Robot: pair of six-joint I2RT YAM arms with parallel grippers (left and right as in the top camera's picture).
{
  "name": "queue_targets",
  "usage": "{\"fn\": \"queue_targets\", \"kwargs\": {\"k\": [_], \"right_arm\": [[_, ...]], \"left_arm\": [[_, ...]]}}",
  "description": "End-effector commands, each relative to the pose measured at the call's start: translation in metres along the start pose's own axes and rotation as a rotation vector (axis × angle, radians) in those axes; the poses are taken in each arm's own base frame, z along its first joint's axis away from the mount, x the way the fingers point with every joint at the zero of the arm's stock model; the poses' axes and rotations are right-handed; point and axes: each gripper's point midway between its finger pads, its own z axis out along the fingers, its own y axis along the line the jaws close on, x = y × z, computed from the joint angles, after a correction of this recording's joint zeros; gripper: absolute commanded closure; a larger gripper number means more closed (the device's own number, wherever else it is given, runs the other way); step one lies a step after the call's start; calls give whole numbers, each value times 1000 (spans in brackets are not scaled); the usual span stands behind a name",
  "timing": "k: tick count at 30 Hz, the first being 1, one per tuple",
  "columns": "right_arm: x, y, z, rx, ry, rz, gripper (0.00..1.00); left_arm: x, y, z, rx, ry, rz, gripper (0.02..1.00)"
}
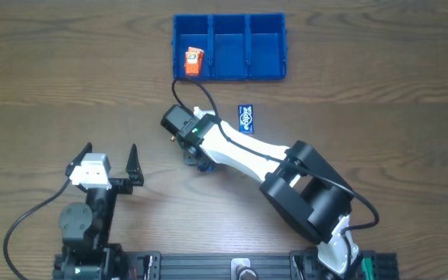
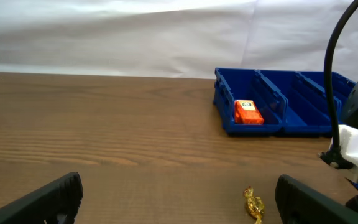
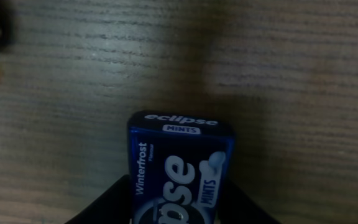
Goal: Sort Candies Into Trays
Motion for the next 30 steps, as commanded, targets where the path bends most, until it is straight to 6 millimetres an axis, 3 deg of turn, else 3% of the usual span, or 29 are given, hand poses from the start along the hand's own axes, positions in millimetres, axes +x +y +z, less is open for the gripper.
{"fn": "queue_targets", "kwargs": {"k": [1,8,11,16,20,23,26,27,30], "right_arm": [[-7,2,1,4,-20,2,654],[-9,4,-4,-5,-29,-6,737],[-20,7,-30,-36,-89,-36,761],[-50,-3,-107,-59,-260,-66,812],[-94,-35,-173,10,-397,-61,814],[-135,-52,-199,28,-469,-69,814],[-177,-66,-208,41,-533,-65,814],[-200,-73,-209,49,-566,-56,814],[-236,-81,-198,57,-609,-32,814]], "left_arm": [[16,-1,1,11,49,11,23],[16,-1,1,10,49,11,20],[16,-1,1,11,49,11,20],[16,-1,1,10,49,11,20],[16,-1,1,10,49,11,23],[16,-1,1,10,49,11,20],[16,-1,1,10,49,11,20],[16,-1,1,11,49,11,20],[16,-1,1,11,49,11,20]]}}
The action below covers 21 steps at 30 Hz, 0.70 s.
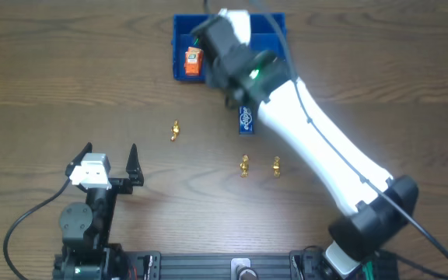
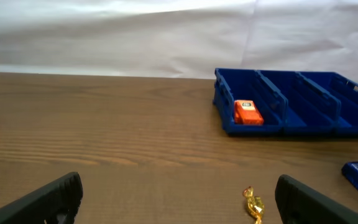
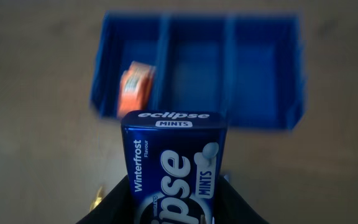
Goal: Sort Candies Into Trays
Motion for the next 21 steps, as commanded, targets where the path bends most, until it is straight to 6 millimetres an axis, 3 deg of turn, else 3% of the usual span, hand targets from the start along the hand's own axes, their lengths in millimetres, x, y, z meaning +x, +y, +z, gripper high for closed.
{"fn": "queue_targets", "kwargs": {"k": [1,7,10,14,21], "right_arm": [[-40,-18,60,60,-61,-67,814],[-37,-11,127,32,-62,-59,814],[-29,-8,148,35,-51,-63,814],[-21,-7,167,39,-44,-65,812],[-25,-8,171,37,-62,-55,783]], "left_arm": [[16,-1,1,11,50,11,20],[16,-1,1,10,50,11,20],[16,-1,1,11,50,11,20],[16,-1,1,11,50,11,23],[16,-1,1,10,50,11,20]]}}
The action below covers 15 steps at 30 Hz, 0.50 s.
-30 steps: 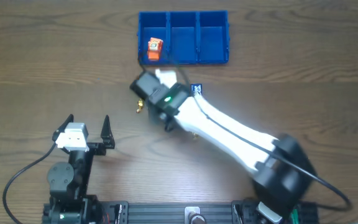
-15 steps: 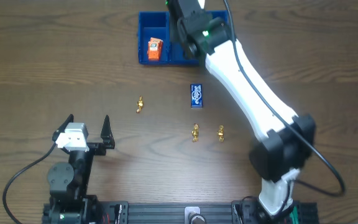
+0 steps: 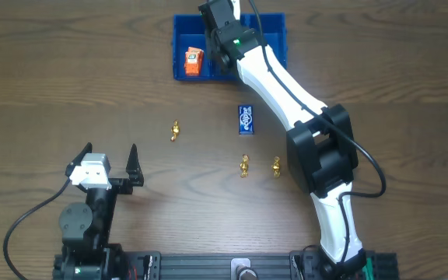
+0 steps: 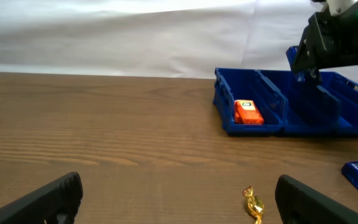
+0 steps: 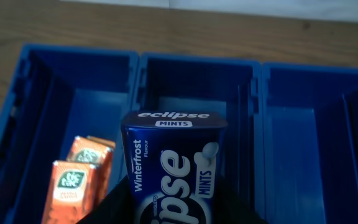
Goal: Sort Candies Into Trays
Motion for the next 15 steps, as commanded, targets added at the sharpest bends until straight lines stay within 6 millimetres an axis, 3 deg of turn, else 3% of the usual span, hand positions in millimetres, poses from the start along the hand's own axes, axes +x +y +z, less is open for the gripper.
{"fn": "queue_targets", "kwargs": {"k": [1,13,15], "right_arm": [[-12,-3,-2,6,-30,3,781],[-13,-8,-1,15,-29,26,750],[-12,-9,-1,15,-27,25,698]], "left_arm": [[16,-1,1,11,49,11,23],[16,-1,1,11,49,11,20],[16,-1,1,11,49,11,20]]}}
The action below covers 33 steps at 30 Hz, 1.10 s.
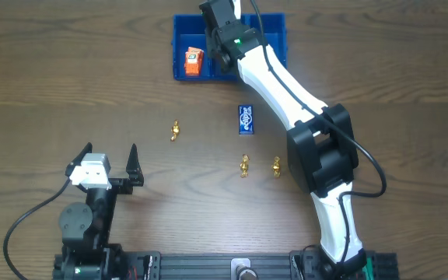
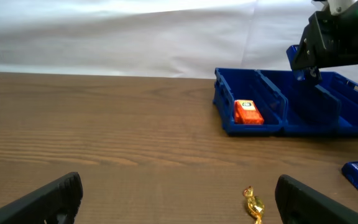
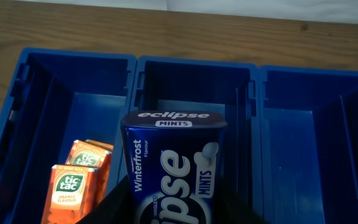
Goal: Sort Candies Into Trays
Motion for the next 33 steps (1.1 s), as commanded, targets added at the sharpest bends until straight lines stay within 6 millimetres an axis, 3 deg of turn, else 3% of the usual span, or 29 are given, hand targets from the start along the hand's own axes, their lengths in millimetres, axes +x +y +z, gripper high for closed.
{"fn": "queue_targets", "kwargs": {"k": [1,3,5,13,16,21,23,26,33], "right_arm": [[-10,-6,-1,13,-23,19,654],[-10,-7,-1,14,-21,20,562],[-9,-7,-1,15,-19,19,378],[-5,-8,-10,12,12,11,264],[-13,-11,-34,2,16,11,224],[-17,-26,-94,5,53,1,215],[-5,-31,-111,0,109,-13,213],[36,-35,-119,13,250,-33,215],[131,-37,-80,7,455,-29,213]], "left_arm": [[16,-1,1,10,49,11,20],[16,-1,1,11,49,11,20],[16,-1,1,10,49,11,20],[16,-1,1,11,49,11,23],[16,-1,1,11,49,11,20],[16,-1,1,11,49,11,20],[16,-1,1,11,49,11,20],[16,-1,1,11,49,11,20],[16,-1,1,11,49,11,20]]}}
